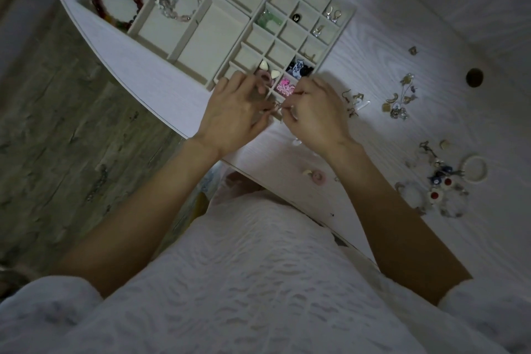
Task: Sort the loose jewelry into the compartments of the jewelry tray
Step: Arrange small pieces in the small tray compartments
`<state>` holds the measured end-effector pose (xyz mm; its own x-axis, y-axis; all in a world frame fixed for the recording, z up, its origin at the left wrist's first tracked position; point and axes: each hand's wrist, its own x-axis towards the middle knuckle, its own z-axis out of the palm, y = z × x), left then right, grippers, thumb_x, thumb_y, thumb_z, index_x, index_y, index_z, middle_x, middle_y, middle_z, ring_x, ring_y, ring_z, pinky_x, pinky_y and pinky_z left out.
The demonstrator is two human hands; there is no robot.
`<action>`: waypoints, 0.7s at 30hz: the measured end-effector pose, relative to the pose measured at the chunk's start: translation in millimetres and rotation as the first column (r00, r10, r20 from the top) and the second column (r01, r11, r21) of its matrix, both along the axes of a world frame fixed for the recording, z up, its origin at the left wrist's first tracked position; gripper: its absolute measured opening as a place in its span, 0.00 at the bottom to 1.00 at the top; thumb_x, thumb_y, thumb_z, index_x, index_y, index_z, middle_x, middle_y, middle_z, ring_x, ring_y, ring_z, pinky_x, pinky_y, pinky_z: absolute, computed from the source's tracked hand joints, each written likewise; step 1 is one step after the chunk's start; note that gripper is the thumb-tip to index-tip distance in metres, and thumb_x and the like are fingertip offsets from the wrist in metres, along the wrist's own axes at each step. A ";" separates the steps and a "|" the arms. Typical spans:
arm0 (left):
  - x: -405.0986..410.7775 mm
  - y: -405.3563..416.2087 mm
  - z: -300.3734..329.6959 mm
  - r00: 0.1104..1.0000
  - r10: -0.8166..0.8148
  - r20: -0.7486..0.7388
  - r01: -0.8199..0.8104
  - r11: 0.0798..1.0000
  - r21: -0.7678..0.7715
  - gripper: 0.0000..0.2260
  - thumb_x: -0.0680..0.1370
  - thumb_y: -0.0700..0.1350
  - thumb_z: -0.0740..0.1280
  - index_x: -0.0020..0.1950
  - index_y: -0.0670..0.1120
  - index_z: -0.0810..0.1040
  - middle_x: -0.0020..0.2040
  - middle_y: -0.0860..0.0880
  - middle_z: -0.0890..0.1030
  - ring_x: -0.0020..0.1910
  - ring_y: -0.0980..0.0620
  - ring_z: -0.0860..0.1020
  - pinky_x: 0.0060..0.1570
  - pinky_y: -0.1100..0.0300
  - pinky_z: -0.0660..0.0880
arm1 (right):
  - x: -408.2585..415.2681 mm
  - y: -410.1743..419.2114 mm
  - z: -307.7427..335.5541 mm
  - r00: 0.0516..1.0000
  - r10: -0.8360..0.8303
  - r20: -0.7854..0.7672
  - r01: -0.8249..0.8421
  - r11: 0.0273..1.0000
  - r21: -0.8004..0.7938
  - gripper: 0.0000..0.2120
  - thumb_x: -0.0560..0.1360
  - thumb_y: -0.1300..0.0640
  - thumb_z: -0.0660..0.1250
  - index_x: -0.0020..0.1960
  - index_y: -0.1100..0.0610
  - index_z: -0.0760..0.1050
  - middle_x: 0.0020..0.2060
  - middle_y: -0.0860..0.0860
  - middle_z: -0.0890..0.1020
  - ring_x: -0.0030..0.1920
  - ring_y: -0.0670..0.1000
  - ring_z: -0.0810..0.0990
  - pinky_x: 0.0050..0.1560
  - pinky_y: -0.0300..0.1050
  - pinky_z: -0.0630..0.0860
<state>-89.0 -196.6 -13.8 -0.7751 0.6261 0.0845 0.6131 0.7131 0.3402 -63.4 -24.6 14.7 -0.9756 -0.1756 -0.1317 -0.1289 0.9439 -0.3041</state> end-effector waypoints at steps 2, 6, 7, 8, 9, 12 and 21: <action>4.1 -2.2 -0.6 1.000 -0.019 -0.016 0.018 1.000 -0.025 0.14 0.74 0.49 0.61 0.53 0.46 0.82 0.52 0.44 0.77 0.51 0.46 0.66 0.46 0.52 0.62 | 3.5 -4.2 -1.9 0.999 -0.006 -0.047 0.005 1.000 -0.009 0.06 0.71 0.59 0.69 0.43 0.59 0.83 0.41 0.56 0.79 0.47 0.58 0.76 0.45 0.49 0.72; 7.4 -6.1 -1.7 1.000 -0.014 -0.028 0.012 0.998 -0.066 0.14 0.77 0.49 0.60 0.58 0.51 0.81 0.53 0.46 0.77 0.52 0.47 0.67 0.46 0.52 0.63 | 10.1 -4.5 -6.6 0.997 -0.055 -0.057 0.055 0.998 -0.009 0.06 0.71 0.58 0.69 0.44 0.60 0.83 0.43 0.56 0.79 0.47 0.57 0.76 0.47 0.51 0.73; 6.0 -5.1 -0.6 1.000 -0.008 -0.028 0.006 0.998 -0.065 0.14 0.77 0.49 0.60 0.56 0.51 0.82 0.53 0.46 0.77 0.51 0.46 0.67 0.46 0.52 0.62 | 11.1 -3.9 -7.0 0.997 -0.062 -0.051 0.062 0.998 -0.002 0.07 0.72 0.58 0.69 0.45 0.60 0.83 0.44 0.56 0.79 0.48 0.57 0.76 0.48 0.51 0.73; 3.9 -3.2 0.2 1.000 -0.007 -0.030 0.005 0.998 -0.067 0.13 0.77 0.49 0.59 0.54 0.50 0.82 0.52 0.45 0.77 0.51 0.46 0.67 0.46 0.52 0.62 | 11.4 -3.3 -7.1 0.996 -0.067 -0.053 0.068 0.998 0.003 0.07 0.72 0.58 0.69 0.46 0.60 0.83 0.44 0.57 0.79 0.47 0.57 0.76 0.48 0.51 0.73; 2.0 -1.1 1.1 0.999 -0.007 -0.037 0.005 0.998 -0.070 0.13 0.76 0.49 0.59 0.52 0.48 0.82 0.52 0.45 0.78 0.50 0.46 0.66 0.46 0.52 0.61 | 11.4 -3.8 -6.7 0.996 -0.070 -0.052 0.070 0.998 0.005 0.07 0.72 0.58 0.68 0.46 0.61 0.83 0.44 0.57 0.79 0.47 0.57 0.76 0.48 0.51 0.73; -1.4 1.6 1.2 0.999 -0.009 -0.050 0.004 0.995 -0.099 0.13 0.76 0.50 0.59 0.50 0.48 0.82 0.54 0.44 0.77 0.50 0.46 0.66 0.46 0.52 0.61 | 11.4 -5.8 -6.2 0.997 -0.066 -0.049 0.066 0.998 0.011 0.07 0.72 0.59 0.68 0.46 0.62 0.82 0.44 0.57 0.79 0.46 0.56 0.76 0.46 0.49 0.72; 19.7 10.2 -0.3 0.996 0.016 -0.087 -0.037 0.970 -0.241 0.15 0.77 0.47 0.58 0.58 0.45 0.79 0.57 0.43 0.76 0.53 0.46 0.66 0.45 0.54 0.60 | 19.5 -14.3 -7.7 0.985 -0.168 0.047 0.170 0.985 -0.030 0.12 0.75 0.57 0.63 0.54 0.60 0.81 0.50 0.58 0.78 0.51 0.57 0.74 0.52 0.51 0.69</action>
<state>-69.3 -186.4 -14.1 -0.7883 0.6153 -0.0022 0.6118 0.7842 0.1034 -44.0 -38.9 7.0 -0.9850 -0.0139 -0.1721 0.0458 0.9400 -0.3381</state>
